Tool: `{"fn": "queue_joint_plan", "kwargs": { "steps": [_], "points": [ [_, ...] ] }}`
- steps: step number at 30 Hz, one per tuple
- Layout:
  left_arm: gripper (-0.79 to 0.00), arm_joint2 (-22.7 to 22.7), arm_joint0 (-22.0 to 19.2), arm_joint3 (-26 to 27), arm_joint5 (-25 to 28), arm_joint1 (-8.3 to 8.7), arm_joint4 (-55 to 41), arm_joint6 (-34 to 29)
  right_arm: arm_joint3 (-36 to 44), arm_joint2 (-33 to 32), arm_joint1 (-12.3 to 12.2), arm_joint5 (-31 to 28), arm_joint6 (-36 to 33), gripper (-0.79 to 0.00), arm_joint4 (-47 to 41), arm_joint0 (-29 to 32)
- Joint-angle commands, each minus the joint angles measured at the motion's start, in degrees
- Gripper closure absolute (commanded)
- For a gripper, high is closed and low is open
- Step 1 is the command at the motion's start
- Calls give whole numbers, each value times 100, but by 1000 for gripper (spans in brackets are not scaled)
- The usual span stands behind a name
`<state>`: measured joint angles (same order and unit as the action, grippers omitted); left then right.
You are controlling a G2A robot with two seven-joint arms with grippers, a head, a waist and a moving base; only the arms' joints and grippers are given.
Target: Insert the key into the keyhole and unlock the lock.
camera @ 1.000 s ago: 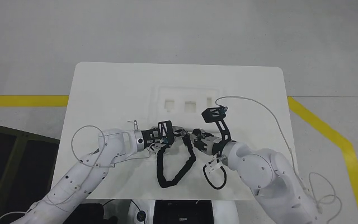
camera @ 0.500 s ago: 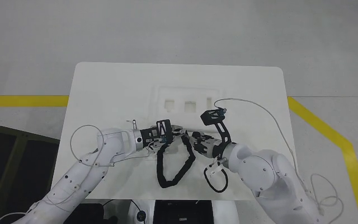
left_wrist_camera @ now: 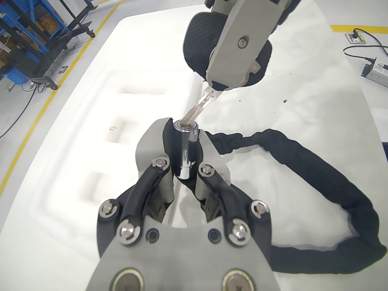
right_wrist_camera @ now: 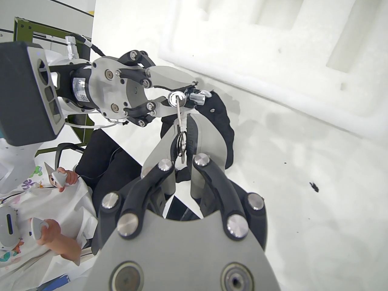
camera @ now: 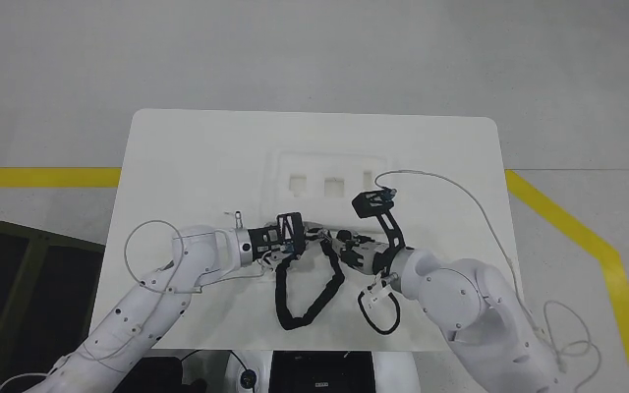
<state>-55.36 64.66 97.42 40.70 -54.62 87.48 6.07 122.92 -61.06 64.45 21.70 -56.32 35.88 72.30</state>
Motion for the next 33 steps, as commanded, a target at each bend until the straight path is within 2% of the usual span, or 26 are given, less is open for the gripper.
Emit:
{"fn": "queue_joint_plan", "kwargs": {
  "steps": [1, 33],
  "points": [
    [0, -3, 9, 6, 9, -4, 12, -1, -21, 15, 5, 8, 0, 0, 0, -26],
    [0, 38, -14, -25, 106, -105, 196, 65, -506, 145, 109, 98, 108, 0, -297, -523]
  ]
}}
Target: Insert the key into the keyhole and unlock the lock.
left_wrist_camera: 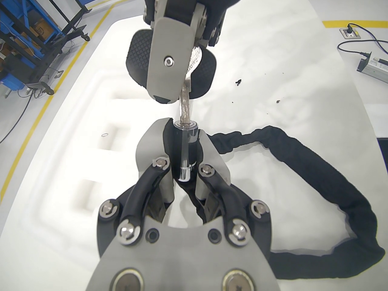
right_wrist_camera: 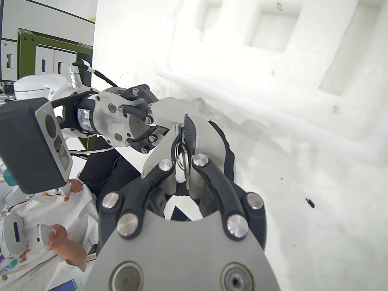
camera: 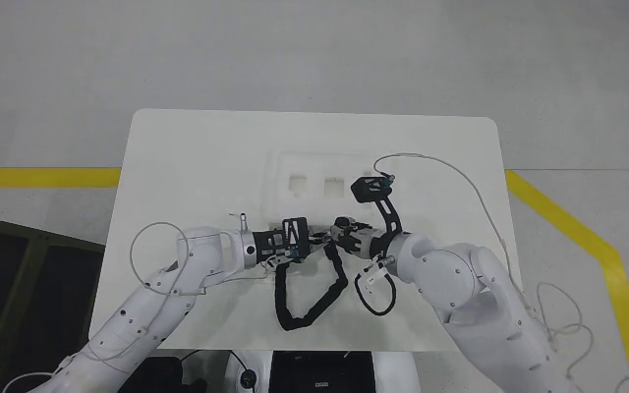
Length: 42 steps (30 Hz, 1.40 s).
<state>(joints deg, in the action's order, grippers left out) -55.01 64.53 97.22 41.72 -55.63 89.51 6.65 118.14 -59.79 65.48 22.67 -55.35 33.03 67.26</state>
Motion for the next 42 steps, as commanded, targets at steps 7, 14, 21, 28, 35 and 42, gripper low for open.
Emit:
{"fn": "queue_joint_plan", "kwargs": {
  "steps": [7, 14, 21, 28, 35, 42],
  "points": [
    [0, -28, -4, -54, 4, -23, -62, 37, -126, 134, 39, 27, 72, 0, -36, -86],
    [0, -69, 15, -85, 23, -36, -110, 41, -89, 80, 42, 33, 139, -683, -85, -37],
    [0, -122, 31, -91, 59, -43, -145, 63, -14, -67, 35, -51, 248, -785, -186, 24],
    [0, -257, 85, -212, 46, -34, -216, 83, 392, -473, -35, -148, 51, -785, -313, 269],
    [0, -214, 52, -261, 22, -67, -231, 37, 564, -670, -81, -351, 9, -292, -436, 522],
    [0, -220, 67, -277, 76, -76, -196, 91, 440, -687, -94, -527, 9, -31, -523, 539]
  ]
}}
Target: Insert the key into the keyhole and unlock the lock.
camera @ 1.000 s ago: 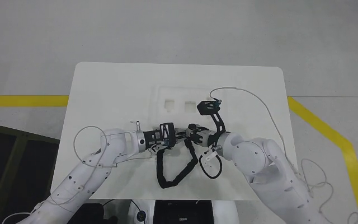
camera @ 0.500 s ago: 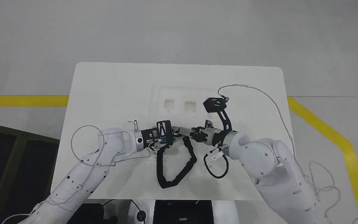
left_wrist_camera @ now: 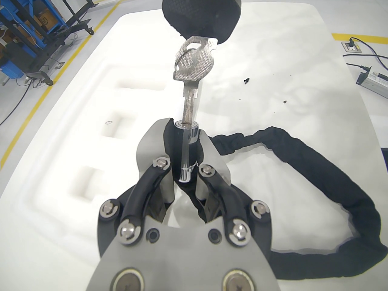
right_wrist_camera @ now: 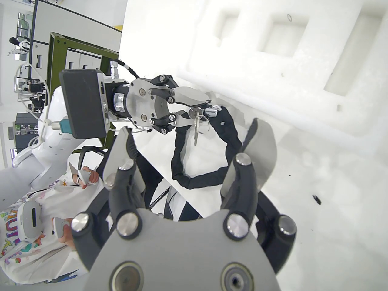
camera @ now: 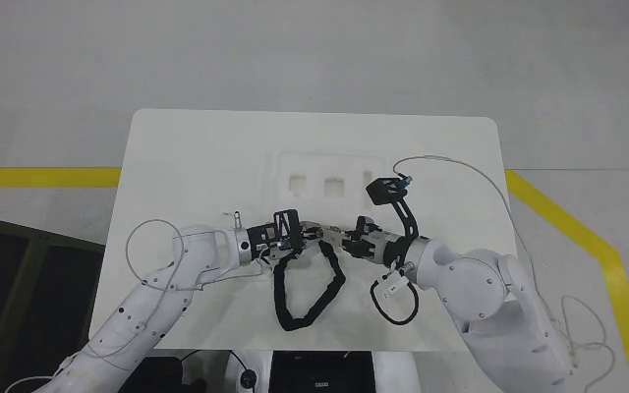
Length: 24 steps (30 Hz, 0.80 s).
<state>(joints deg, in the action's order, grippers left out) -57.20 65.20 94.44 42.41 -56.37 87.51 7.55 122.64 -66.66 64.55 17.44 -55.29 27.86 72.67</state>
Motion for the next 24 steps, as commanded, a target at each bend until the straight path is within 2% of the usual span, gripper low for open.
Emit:
{"fn": "queue_joint_plan", "kwargs": {
  "steps": [1, 7, 24],
  "points": [
    [0, -1, -2, 5, 10, -4, 5, 2, -25, 1, -3, -10, 0, -28, 1, -5],
    [0, 0, -17, 23, 28, -20, -14, -49, -59, 1, -9, -3, 12, 0, 1, -24],
    [0, -57, 24, 106, 89, -38, -18, -28, -240, 174, -6, -63, 69, 0, 37, -119]
  ]
}}
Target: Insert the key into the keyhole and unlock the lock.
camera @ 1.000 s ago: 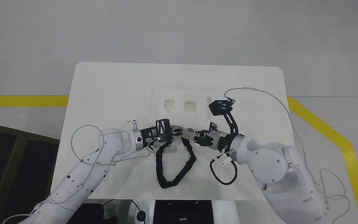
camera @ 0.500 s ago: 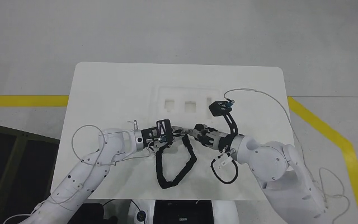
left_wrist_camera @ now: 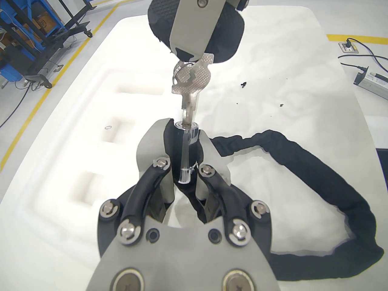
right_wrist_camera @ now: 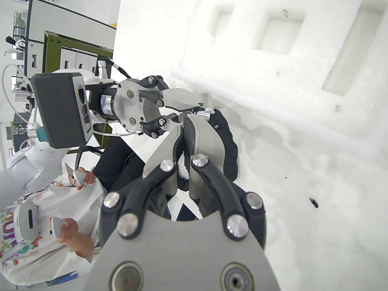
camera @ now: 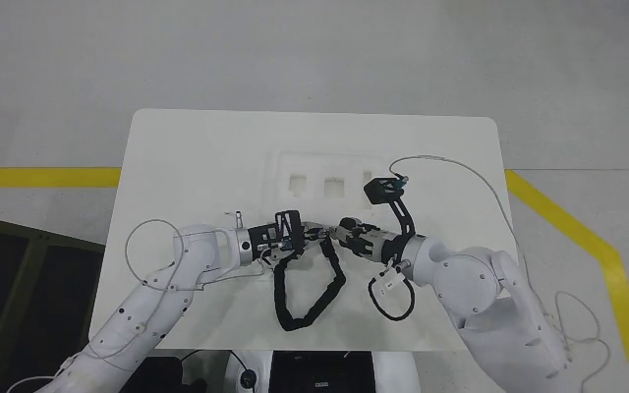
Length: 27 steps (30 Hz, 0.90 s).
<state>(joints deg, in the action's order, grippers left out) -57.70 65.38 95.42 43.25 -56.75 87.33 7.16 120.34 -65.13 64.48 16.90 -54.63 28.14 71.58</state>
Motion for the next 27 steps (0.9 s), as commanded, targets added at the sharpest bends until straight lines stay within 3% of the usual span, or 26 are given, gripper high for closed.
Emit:
{"fn": "queue_joint_plan", "kwargs": {
  "steps": [1, 6, 7, 8, 17, 27],
  "points": [
    [0, -14, 11, 14, 8, 0, 1, 12, -22, 43, 4, -12, 13, 0, 16, -19],
    [0, -18, 25, 54, 19, -6, 6, 0, -63, 112, 12, 4, 45, 0, 18, -56],
    [0, -20, 25, 56, 28, -7, 8, 3, -72, 115, 13, -2, 42, -277, 2, -59],
    [0, -24, 27, 51, 36, -8, 0, 3, -78, 107, 12, -17, 49, -785, -15, -61],
    [0, -64, -55, -95, 151, -22, -85, -51, -34, -273, -28, -661, 216, -785, -536, 117],
    [0, 37, -516, -503, 1371, -64, -871, -143, -484, -529, -140, -3098, -23, -785, -799, 124]
  ]
}}
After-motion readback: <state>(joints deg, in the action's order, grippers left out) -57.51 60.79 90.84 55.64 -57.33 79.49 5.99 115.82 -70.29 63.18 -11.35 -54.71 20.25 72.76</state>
